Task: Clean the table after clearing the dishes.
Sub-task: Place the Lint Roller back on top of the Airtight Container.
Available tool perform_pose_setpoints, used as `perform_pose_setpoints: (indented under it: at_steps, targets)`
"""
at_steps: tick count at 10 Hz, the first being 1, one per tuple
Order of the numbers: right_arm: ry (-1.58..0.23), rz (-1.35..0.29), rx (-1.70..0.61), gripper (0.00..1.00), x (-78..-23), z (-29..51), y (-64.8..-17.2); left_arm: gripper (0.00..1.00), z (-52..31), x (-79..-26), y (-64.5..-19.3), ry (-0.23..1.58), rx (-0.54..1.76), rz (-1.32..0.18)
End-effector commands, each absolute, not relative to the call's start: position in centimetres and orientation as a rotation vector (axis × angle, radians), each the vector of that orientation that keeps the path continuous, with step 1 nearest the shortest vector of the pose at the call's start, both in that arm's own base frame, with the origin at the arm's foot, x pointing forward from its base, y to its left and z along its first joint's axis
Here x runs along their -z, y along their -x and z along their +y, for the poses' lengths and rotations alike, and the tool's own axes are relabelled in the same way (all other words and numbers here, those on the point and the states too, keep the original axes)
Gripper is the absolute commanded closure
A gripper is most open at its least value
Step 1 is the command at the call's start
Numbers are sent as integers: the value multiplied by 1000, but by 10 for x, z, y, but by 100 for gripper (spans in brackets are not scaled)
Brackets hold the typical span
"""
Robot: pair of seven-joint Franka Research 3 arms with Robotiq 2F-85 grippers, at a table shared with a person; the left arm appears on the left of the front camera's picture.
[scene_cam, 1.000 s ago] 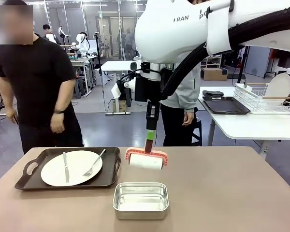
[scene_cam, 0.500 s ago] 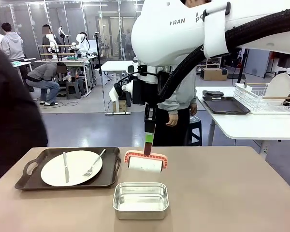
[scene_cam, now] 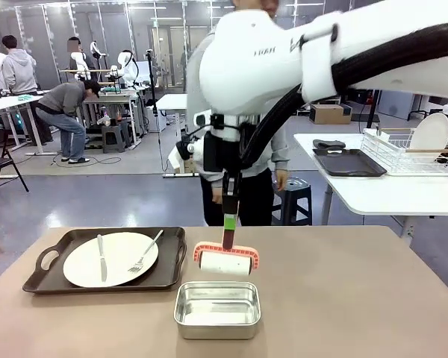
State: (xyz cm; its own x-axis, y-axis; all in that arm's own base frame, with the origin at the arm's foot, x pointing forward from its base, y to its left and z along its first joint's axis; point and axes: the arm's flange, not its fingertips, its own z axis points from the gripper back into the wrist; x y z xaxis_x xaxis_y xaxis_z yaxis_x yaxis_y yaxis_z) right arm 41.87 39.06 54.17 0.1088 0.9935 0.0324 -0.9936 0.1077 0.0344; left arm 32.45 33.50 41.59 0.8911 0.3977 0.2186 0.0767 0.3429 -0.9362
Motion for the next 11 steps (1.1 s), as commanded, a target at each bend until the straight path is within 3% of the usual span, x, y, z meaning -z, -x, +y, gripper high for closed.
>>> perform_pose_setpoints:
  at_steps: [1, 6, 11]
  targets:
    - [-81, 40, -1445, 78, -524, 414, -430, 0, 336, -416, -322, 1214, -212, -459]
    - [-155, 124, -1426, 78, -471, 429, -446, 0, 336, -416, -322, 1214, -212, -459]
    - [-88, 165, -1450, 78, -443, 439, -463, 0, 336, -416, -322, 1214, -212, -459]
